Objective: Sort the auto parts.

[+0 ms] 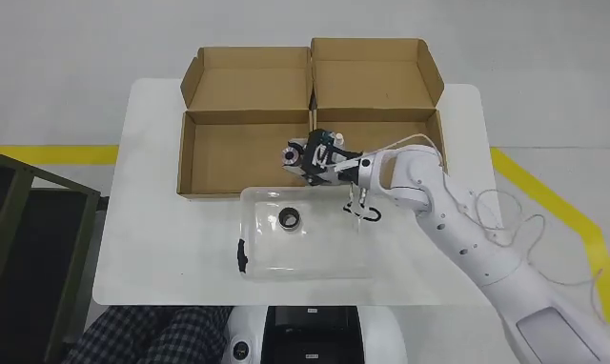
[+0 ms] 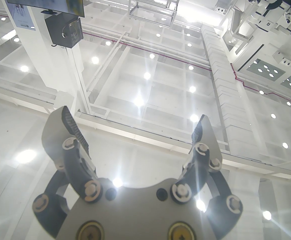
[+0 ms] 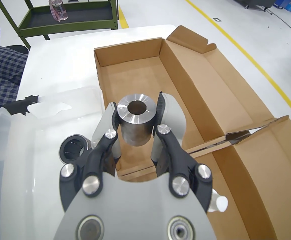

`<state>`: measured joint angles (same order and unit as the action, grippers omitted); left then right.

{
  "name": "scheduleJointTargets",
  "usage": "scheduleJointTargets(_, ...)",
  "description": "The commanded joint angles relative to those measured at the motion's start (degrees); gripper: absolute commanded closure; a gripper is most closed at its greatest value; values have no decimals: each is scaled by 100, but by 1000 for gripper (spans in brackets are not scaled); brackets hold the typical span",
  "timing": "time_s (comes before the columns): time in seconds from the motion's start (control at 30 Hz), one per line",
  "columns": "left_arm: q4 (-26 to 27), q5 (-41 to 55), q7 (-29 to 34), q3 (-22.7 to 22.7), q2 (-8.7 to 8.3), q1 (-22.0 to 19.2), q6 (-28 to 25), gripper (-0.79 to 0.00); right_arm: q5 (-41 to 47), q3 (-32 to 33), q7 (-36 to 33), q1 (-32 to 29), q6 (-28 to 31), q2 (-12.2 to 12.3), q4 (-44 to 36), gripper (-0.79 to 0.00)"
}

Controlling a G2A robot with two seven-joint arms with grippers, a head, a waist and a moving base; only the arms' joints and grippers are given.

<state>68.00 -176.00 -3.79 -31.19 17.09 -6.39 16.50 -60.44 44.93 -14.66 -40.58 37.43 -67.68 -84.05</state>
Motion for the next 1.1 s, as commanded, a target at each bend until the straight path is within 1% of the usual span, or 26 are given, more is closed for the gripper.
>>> scheduleJointTargets(0.0, 0, 0, 0, 0, 0, 0, 0, -785, -5, -79, 7, 72, -72, -49, 138, 0)
scheduleJointTargets(0.27, 0, 0, 0, 0, 0, 0, 0, -785, -111, -381, -60, 351, -288, -254, 669, 0)
scheduleJointTargets(0.43, 0, 0, 0, 0, 0, 0, 0, -785, -204, -516, -111, 454, -303, -354, 874, 0)
scheduleJointTargets(0.6, 0, 0, 0, 0, 0, 0, 0, -785, -150, -521, -105, 473, -258, -411, 1012, 0)
scheduleJointTargets(0.83, 0, 0, 0, 0, 0, 0, 0, -785, -128, -258, 20, 404, -91, -376, 722, 0)
scheduleJointTargets(1.07, 0, 0, 0, 0, 0, 0, 0, -785, -156, 188, 60, 71, 119, -238, -17, 0)
